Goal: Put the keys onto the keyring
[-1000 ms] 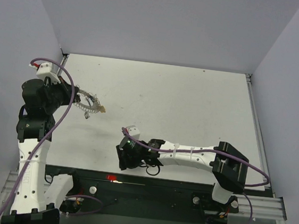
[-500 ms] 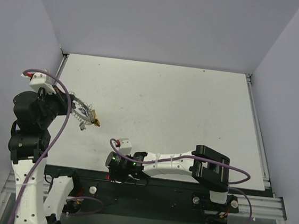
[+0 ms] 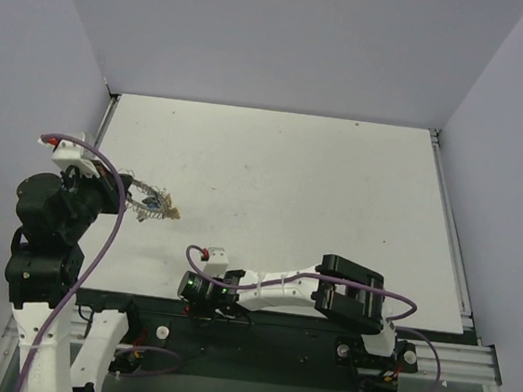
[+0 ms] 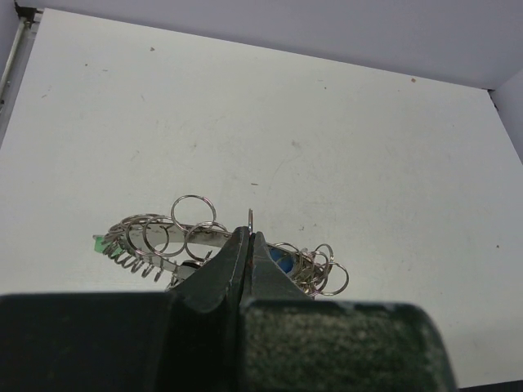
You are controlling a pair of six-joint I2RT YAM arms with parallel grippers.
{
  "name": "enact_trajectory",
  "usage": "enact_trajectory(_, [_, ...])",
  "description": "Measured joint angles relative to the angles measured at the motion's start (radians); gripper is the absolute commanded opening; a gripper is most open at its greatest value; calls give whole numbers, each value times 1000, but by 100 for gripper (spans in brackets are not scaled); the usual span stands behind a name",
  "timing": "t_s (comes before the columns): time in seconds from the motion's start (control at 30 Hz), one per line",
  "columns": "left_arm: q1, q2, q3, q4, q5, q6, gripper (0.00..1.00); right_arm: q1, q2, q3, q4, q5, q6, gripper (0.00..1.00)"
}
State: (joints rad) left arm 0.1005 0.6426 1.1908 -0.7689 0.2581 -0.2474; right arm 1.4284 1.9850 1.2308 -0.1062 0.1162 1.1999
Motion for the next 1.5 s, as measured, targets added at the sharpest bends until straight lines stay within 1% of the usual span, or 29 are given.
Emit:
enact_trajectory(0.4, [-10, -21, 0, -16, 0, 23, 0, 27, 1, -6, 2, 7, 56, 28])
enact_trajectory(0.47, [-13, -21, 1, -16, -1, 23, 0, 30, 2, -3, -4, 12, 58, 17])
enact_trajectory(0.5, [-14, -21, 1, -16, -2, 24, 0, 31, 4, 1, -10, 13, 58, 10])
enact_trajectory(0.53, [-14, -21, 1, -17, -3, 24, 0, 31, 6, 2, -17, 15, 58, 0])
enact_trajectory(0.8, [-15, -34, 2, -42, -15, 26, 0, 33, 4, 3, -37, 34, 60, 0])
enact_trajectory(0.9, [-17, -39, 3, -50, -19, 31, 0, 45, -29, -25, -50, 55, 54, 0])
enact_trajectory(0.97, [-21, -40, 5, -54, -20, 33, 0, 54, -83, -60, -77, 75, 45, 0])
enact_trajectory(1.07, [-23, -40, 6, -54, -20, 35, 0, 62, -219, -111, -125, 107, 26, 0])
enact_trajectory(1.2, [-23, -40, 6, -53, -20, 40, 0, 54, -418, -146, -138, 141, -2, 0])
enact_trajectory(1.3, [-23, -40, -7, -42, -19, 42, 0, 14, -520, -167, -138, 157, -28, 0])
enact_trajectory(1.37, [-23, -40, -28, -33, -18, 42, 0, -29, -553, -183, -139, 158, -53, 0])
enact_trajectory(1.5, [-23, -34, -76, -24, -12, 41, 0, -175, -564, -214, -147, 140, -133, 0])
